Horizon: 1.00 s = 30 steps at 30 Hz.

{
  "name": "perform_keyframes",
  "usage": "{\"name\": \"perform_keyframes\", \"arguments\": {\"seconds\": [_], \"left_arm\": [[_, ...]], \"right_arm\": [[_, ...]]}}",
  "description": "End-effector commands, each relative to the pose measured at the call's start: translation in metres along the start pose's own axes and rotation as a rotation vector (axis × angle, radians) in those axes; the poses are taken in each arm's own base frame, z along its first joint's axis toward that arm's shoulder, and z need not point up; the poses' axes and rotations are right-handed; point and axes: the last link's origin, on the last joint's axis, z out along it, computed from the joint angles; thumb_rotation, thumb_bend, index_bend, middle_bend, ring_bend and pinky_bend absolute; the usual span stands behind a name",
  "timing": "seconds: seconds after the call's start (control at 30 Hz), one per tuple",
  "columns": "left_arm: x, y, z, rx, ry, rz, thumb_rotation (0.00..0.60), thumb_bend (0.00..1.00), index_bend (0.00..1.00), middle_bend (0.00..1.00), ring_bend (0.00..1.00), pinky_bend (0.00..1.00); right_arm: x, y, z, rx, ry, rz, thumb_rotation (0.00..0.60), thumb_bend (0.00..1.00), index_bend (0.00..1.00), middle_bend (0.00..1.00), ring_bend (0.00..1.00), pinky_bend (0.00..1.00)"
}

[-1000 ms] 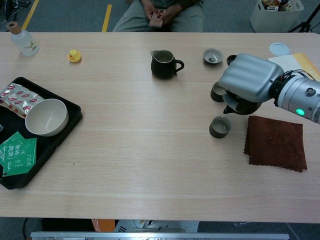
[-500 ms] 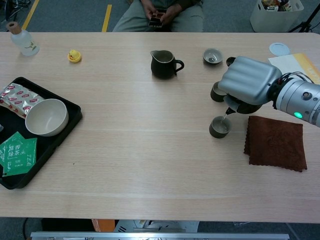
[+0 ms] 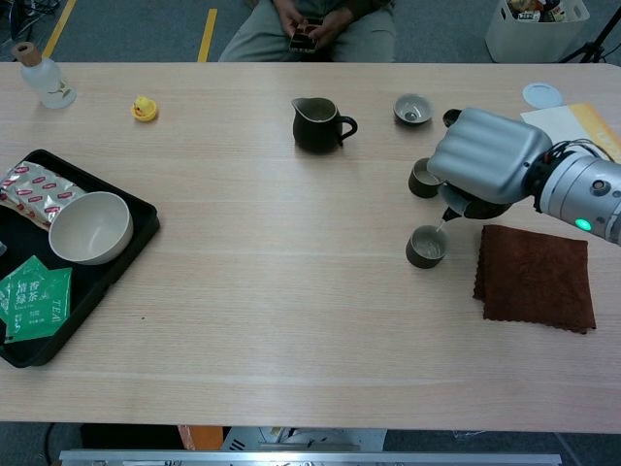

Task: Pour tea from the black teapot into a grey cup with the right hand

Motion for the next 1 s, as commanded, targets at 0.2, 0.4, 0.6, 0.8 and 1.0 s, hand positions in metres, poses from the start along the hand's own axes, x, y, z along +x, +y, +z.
{"name": "perform_keyframes", "arguments": {"seconds": [0.2,0.4,0.6,0.8,1.0], "left_arm": [[0.0,0.0,0.0,-0.001,-0.002,0.0,0.6,0.29,0.07,0.12,0.03,0.01],[0.0,0.001,0.002,-0.006,-0.005,0.003,0.6,0.3,0.07,0.12,0.03,0.01],[0.0,0.003,0.003,-0.011,-0.006,0.005,0.6,0.29,0.07,0.12,0.03,0.01],[0.001,0.003,0.003,-0.013,-0.006,0.007,0.6,0.29,0.07,0.12,0.03,0.01],[0.003,0.004,0.004,-0.016,-0.005,0.011,0.6,0.29,0.07,0.12,0.03,0.01]], "right_arm": [[-0.003,-0.003,-0.002,-0.01,0.006,0.073,0.359,0.63,1.0,0.92,0.9,0.23],[-0.011,-0.004,-0.005,-0.027,0.019,0.158,0.361,0.62,1.0,0.92,0.9,0.23],[-0.017,-0.005,-0.007,-0.041,0.036,0.232,0.361,0.62,1.0,0.92,0.9,0.23],[-0.017,-0.003,-0.011,-0.063,0.039,0.342,0.361,0.61,1.0,0.92,0.9,0.23],[0.003,0.012,-0.011,-0.093,0.05,0.496,0.362,0.61,1.0,0.92,0.9,0.23]]}}
